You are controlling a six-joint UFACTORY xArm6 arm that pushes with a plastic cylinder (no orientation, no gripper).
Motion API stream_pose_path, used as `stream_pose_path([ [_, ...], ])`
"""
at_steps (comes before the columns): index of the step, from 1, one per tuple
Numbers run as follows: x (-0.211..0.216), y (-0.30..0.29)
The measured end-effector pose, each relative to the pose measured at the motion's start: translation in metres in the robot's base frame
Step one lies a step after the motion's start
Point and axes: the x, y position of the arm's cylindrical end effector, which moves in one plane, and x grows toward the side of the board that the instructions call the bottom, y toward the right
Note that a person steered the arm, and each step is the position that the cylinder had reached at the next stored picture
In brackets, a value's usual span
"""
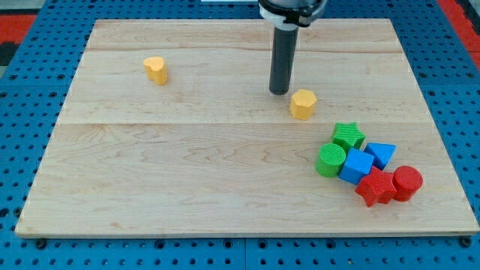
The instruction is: Move the yellow heart to the top left of the yellow hexagon
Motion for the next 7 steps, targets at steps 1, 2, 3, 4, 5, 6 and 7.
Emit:
stream_pose_path([
  [1, 0.041, 0.041],
  [2, 0.099, 0.054],
  [3, 0.049, 0.035],
  [4, -0.049, 0.001],
  [5, -0.126, -0.12],
  [6, -0.119, -0.235],
  [7, -0.038, -0.24],
])
